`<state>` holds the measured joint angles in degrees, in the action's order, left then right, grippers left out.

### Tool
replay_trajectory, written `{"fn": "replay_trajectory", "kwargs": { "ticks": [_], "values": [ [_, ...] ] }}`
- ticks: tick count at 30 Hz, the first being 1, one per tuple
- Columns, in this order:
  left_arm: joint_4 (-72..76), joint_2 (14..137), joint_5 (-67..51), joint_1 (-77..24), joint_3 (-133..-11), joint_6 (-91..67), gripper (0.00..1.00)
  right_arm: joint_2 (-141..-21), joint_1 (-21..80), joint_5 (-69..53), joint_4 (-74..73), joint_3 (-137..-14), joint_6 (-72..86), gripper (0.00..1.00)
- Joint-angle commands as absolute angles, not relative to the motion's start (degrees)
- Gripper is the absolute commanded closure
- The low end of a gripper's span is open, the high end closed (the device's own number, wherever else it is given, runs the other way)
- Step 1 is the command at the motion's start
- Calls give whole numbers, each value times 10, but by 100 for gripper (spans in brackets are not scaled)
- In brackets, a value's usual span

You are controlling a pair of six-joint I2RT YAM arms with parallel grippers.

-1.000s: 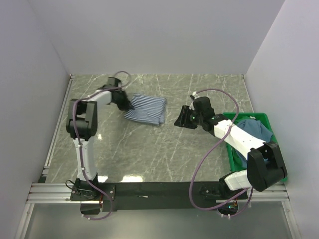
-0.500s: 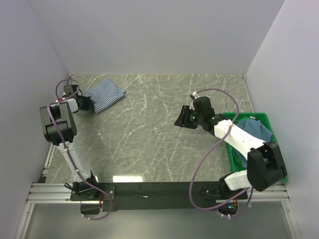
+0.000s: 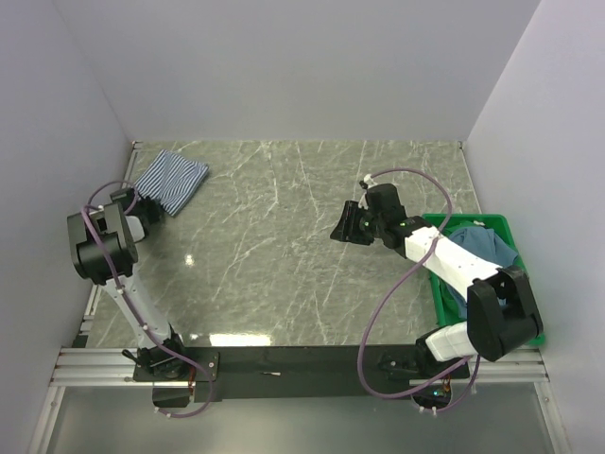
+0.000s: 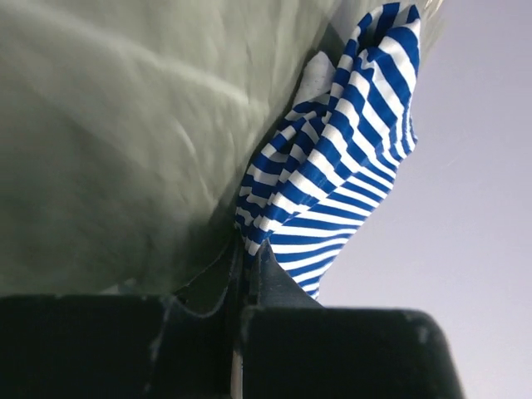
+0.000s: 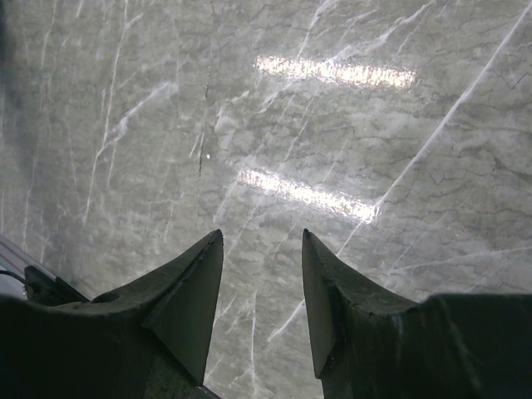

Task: Fold and stack the tank tops
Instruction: Neatly place the folded tank top to the corner

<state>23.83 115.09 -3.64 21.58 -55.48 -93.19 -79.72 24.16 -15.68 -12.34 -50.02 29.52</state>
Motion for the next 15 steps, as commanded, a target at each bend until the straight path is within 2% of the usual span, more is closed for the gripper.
{"fn": "replay_trajectory", "kwargs": {
  "ticks": [1,7,15],
  "values": [
    [346,1151,3,228,-511,-1010,99,-808,242,-159,-99,-496,284,50],
    [474,1203,42,215,-517,-1115,100,-808,246,-161,-94,-490,280,50],
    [419,1236,100,196,-616,-1120,99,-818,251,-165,-84,-493,275,50]
  ]
}}
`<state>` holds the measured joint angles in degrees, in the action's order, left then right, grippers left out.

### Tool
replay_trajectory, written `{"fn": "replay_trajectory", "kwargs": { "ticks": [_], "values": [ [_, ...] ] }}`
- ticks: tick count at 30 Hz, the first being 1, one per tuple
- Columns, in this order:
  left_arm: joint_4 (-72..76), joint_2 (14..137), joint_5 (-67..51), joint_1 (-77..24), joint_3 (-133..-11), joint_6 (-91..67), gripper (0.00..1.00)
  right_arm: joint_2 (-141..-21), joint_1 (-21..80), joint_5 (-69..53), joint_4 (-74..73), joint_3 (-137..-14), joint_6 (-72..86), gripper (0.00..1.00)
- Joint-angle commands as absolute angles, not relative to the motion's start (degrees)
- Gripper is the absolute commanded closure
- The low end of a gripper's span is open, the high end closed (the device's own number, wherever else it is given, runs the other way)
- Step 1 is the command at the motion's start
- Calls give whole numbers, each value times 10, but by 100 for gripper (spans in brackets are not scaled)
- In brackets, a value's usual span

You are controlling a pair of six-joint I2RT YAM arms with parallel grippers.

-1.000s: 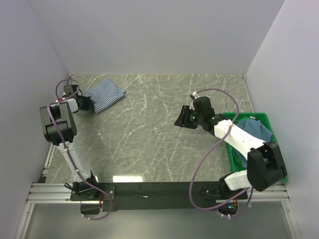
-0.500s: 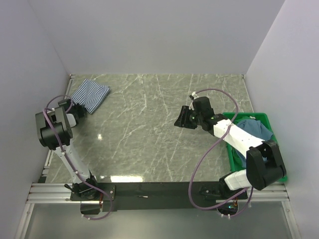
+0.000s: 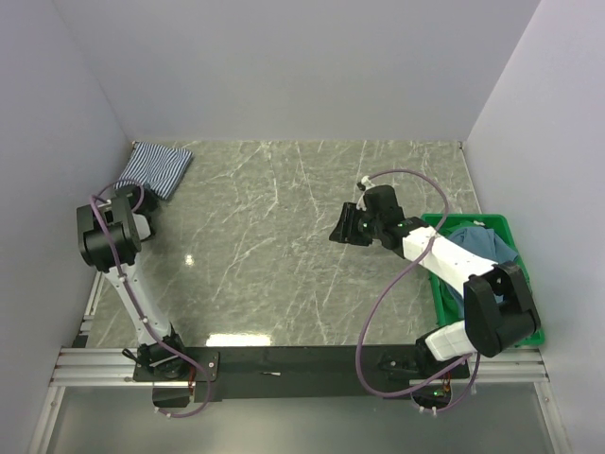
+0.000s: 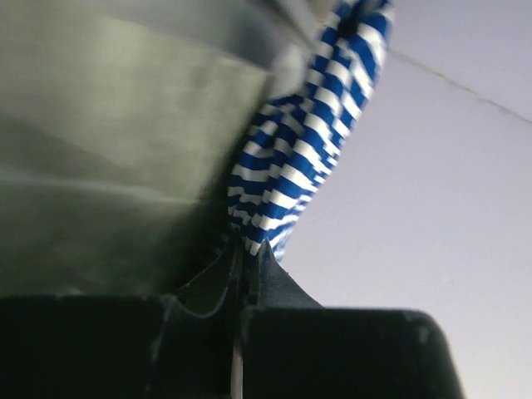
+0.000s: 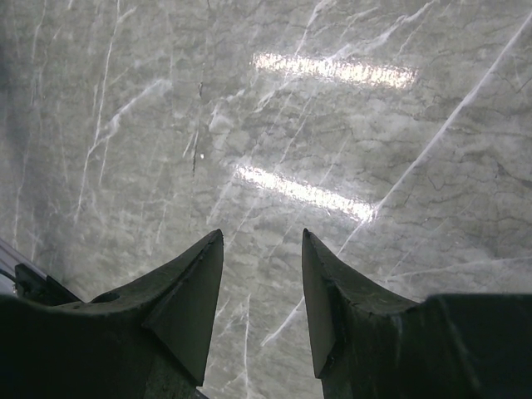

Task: Fold and stack the tank tops
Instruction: Neatly place the folded tank top to the corner

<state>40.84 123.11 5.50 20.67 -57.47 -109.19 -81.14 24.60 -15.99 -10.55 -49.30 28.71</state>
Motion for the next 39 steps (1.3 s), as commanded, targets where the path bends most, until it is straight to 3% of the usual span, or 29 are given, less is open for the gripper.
{"fn": "replay_trajectory", "kwargs": {
  "ticks": [1,9,12,14,21,22,29,32,35,39],
  "values": [
    [408,1237,112,193,-622,-1123,99,-818,252,-166,-84,-493,274,50],
    [348,1248,98,185,-686,-1104,96,-811,253,-157,-89,-494,269,50],
    [270,1224,91,185,-700,-1089,77,-802,255,-157,-89,-491,269,50],
    [230,1209,86,185,-711,-1075,59,-798,254,-157,-88,-489,269,50],
    [118,1144,94,182,-712,-1025,34,-780,254,-155,-88,-487,272,50],
    [82,1120,103,181,-715,-998,25,-779,253,-156,-87,-488,273,50],
    [-113,1057,119,177,-783,-873,25,-768,253,-134,-105,-498,286,50],
    [-104,1014,71,158,-757,-825,25,-754,252,-111,-117,-505,291,50],
    [-93,969,33,112,-738,-753,30,-739,246,-89,-131,-510,299,49],
    [-161,913,31,-37,-743,-633,30,-716,233,-44,-167,-520,305,49]
  ]
}}
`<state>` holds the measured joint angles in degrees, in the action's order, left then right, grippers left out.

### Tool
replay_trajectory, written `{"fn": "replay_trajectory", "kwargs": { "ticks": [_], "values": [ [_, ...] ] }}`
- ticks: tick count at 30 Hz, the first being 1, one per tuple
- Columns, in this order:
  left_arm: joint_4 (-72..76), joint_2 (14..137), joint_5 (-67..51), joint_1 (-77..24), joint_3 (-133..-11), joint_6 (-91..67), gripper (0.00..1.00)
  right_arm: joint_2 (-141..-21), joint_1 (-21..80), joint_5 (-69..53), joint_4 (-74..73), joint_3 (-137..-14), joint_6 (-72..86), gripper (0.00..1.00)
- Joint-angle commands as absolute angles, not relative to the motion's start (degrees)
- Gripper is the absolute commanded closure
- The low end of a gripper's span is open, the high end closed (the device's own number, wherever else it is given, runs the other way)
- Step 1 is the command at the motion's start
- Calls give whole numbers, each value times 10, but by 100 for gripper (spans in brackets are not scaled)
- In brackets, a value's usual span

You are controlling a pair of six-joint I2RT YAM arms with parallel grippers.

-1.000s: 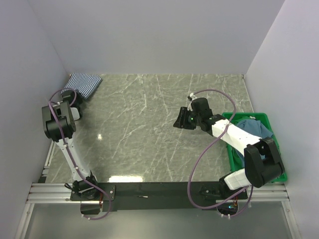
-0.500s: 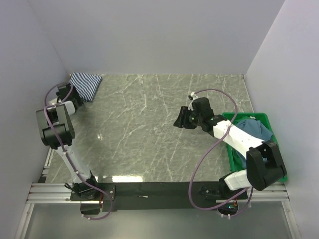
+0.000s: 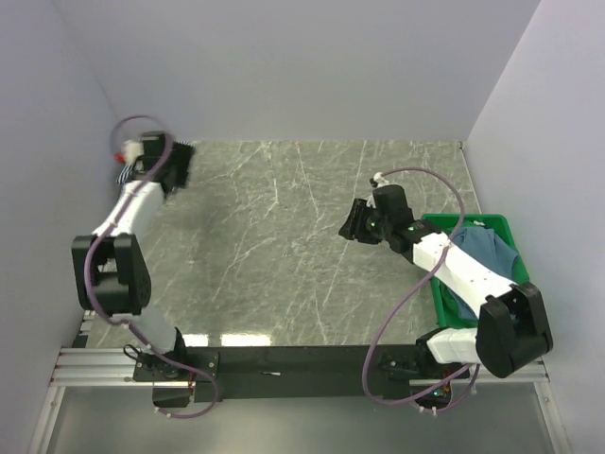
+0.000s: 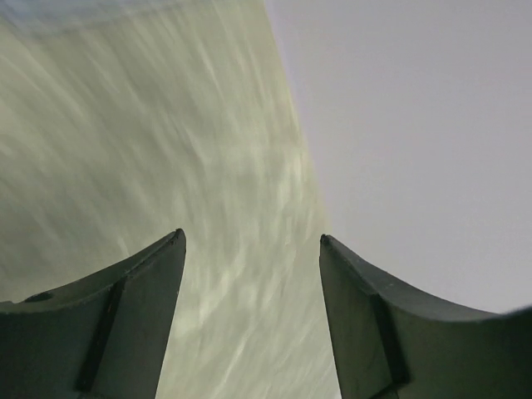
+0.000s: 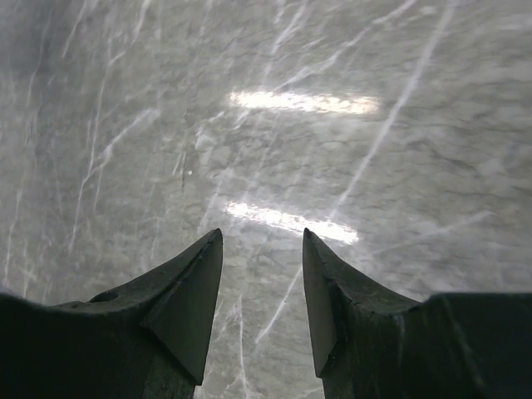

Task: Fold and stack the tank tops
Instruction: Neatly place the folded tank top to the corner, then grab the tank top from the pile

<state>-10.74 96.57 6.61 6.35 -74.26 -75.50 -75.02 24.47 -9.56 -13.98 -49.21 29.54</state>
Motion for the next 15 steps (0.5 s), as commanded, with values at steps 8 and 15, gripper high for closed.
{"fn": "replay_trajectory", "kwargs": {
  "ticks": [8,15],
  "values": [
    [-242,796,-16,-291,-698,-499,30,-615,149,119,-306,-500,373,48],
    [-297,767,-76,-433,-669,-410,29,-555,-36,200,-341,-452,353,33]
  ]
}}
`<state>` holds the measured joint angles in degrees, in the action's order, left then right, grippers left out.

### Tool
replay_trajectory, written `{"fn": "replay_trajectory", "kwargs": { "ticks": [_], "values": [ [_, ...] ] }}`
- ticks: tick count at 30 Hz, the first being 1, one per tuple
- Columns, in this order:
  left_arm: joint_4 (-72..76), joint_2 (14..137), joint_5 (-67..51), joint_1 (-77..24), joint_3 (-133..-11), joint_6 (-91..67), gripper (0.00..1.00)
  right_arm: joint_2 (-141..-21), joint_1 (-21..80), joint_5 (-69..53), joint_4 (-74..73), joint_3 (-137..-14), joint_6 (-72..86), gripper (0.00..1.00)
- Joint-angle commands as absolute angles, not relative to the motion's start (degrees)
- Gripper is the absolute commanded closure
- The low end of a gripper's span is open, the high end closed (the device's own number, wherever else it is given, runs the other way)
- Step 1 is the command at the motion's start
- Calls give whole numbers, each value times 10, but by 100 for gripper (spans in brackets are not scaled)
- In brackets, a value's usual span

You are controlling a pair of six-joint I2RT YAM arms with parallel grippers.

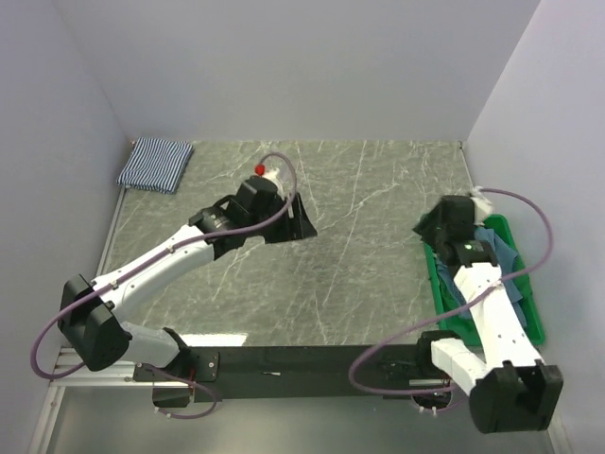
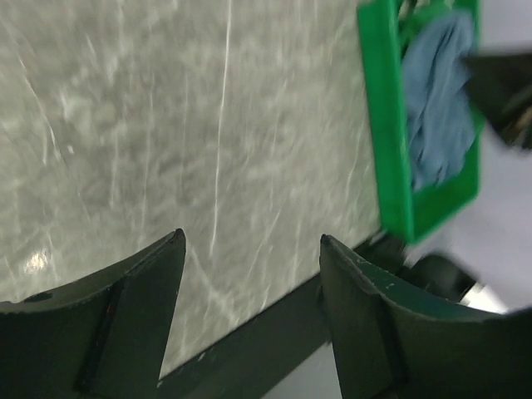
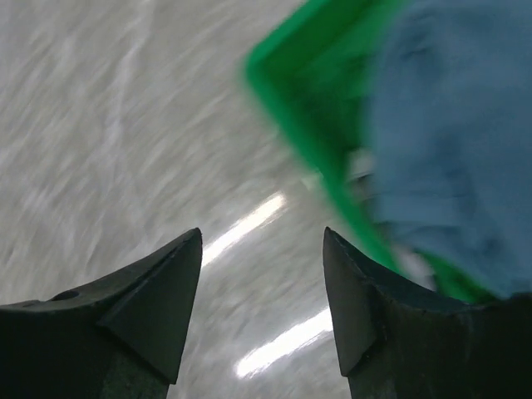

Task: Fold and stack the tank tops
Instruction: Grab the tank top from the pile

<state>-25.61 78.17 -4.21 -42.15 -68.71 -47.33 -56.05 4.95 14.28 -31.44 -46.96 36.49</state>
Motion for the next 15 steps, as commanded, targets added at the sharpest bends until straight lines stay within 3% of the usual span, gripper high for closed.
{"fn": "replay_trajectory", "kwargs": {
  "ticks": [1,5,15],
  "values": [
    [-296,765,-86,-436,-664,-403,29,-562,-73,193,-331,-452,345,33],
    [-299,758,-113,-437,-652,-368,29,-629,-192,103,-289,-459,343,33],
    [-288,762,-174,-437,-611,-343,29,-759,-212,195,-244,-490,391,33]
  ]
}}
